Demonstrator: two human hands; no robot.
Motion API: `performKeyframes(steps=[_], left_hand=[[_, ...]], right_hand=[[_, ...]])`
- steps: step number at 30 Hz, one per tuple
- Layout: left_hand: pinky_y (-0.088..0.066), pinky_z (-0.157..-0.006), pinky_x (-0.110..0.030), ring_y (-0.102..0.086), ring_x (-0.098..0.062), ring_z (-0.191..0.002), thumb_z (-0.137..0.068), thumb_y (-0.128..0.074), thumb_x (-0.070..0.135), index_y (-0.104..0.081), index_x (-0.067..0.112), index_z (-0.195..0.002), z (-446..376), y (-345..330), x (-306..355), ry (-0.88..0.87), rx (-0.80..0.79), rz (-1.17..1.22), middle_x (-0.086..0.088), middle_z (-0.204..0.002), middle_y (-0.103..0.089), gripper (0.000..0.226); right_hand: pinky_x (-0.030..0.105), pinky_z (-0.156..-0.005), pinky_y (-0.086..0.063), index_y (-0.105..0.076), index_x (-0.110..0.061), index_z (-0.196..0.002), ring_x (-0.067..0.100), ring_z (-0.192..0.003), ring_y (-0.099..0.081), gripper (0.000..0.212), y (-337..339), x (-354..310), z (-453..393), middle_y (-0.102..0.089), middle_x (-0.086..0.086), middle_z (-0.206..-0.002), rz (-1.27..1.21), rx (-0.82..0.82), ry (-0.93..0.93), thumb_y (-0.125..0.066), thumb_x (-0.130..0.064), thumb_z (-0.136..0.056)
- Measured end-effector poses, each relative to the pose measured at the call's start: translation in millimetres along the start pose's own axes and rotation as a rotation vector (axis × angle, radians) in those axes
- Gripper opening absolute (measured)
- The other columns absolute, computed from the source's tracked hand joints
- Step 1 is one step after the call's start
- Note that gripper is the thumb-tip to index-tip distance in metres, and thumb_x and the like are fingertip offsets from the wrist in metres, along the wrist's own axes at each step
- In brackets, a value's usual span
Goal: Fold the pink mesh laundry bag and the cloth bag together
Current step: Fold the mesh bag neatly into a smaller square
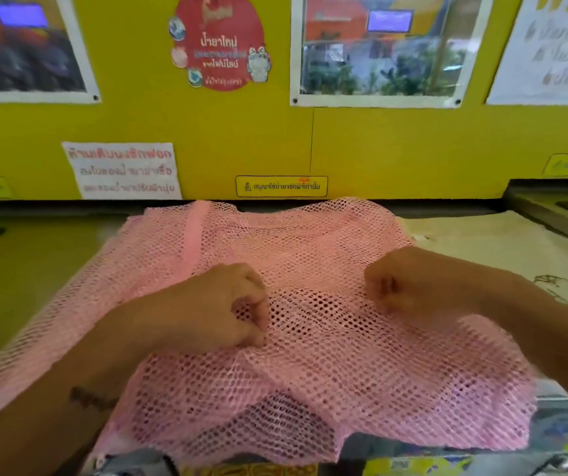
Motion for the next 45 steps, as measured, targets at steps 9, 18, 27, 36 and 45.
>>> performKeyframes(steps=[9,18,27,36,45], left_hand=[[-0.049,-0.087,-0.035,-0.058,0.001,-0.092,-0.077,-0.076,0.045,-0.066,0.032,-0.078,54.0,29.9,13.3,-0.059,0.199,0.11,0.018,-0.096,-0.06,0.017],[-0.044,-0.073,-0.034,-0.048,-0.006,-0.082,-0.066,-0.074,0.057,-0.052,0.032,-0.081,68.2,-24.2,2.6,-0.036,0.115,-0.236,0.015,-0.087,-0.05,0.037],[-0.055,-0.069,-0.036,-0.063,-0.004,-0.077,-0.067,-0.068,0.047,-0.069,0.042,-0.076,98.1,-14.8,-2.4,-0.047,0.015,-0.008,0.018,-0.08,-0.067,0.011],[-0.054,-0.082,-0.038,-0.063,-0.005,-0.082,-0.08,-0.067,0.048,-0.07,0.044,-0.097,99.6,81.2,-50.0,0.106,0.443,0.087,0.015,-0.088,-0.07,0.018],[-0.023,-0.118,-0.048,-0.028,-0.017,-0.144,-0.086,-0.043,0.068,-0.039,0.044,-0.143,54.3,46.0,-144.7,0.404,0.372,-0.073,0.006,-0.156,-0.032,0.062]], right_hand=[[0.019,-0.064,-0.049,-0.06,-0.047,-0.082,0.0,-0.079,-0.06,0.026,13.1,-104.0,26.9,-0.063,-0.019,-0.085,-0.027,-0.006,0.213,-0.053,-0.071,-0.075],[0.038,-0.066,-0.052,-0.051,-0.025,-0.08,0.008,-0.071,-0.054,0.016,-18.0,-157.8,40.8,-0.058,-0.006,-0.077,0.038,-0.021,0.46,-0.056,-0.037,-0.09],[0.017,-0.059,-0.047,-0.067,-0.032,-0.084,0.004,-0.07,-0.063,0.005,-18.6,-146.9,37.0,-0.068,-0.018,-0.078,-0.252,-0.269,0.505,-0.068,-0.035,-0.088],[0.018,-0.072,-0.044,-0.06,-0.044,-0.105,-0.004,-0.09,-0.058,0.019,12.1,-118.9,-10.0,-0.063,-0.024,-0.094,-0.193,0.05,0.468,-0.062,-0.044,-0.086],[0.018,-0.08,-0.048,-0.053,-0.055,-0.094,-0.004,-0.091,-0.058,0.023,17.3,-126.0,-44.7,-0.059,-0.028,-0.094,-0.132,0.145,0.499,-0.069,-0.04,-0.086]])
Point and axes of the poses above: each hand's wrist, its own z-axis away from the middle knuckle, its own y-axis out of the back of the hand, x = y × z, the point moved 10 cm from there along -z, towards the middle knuckle
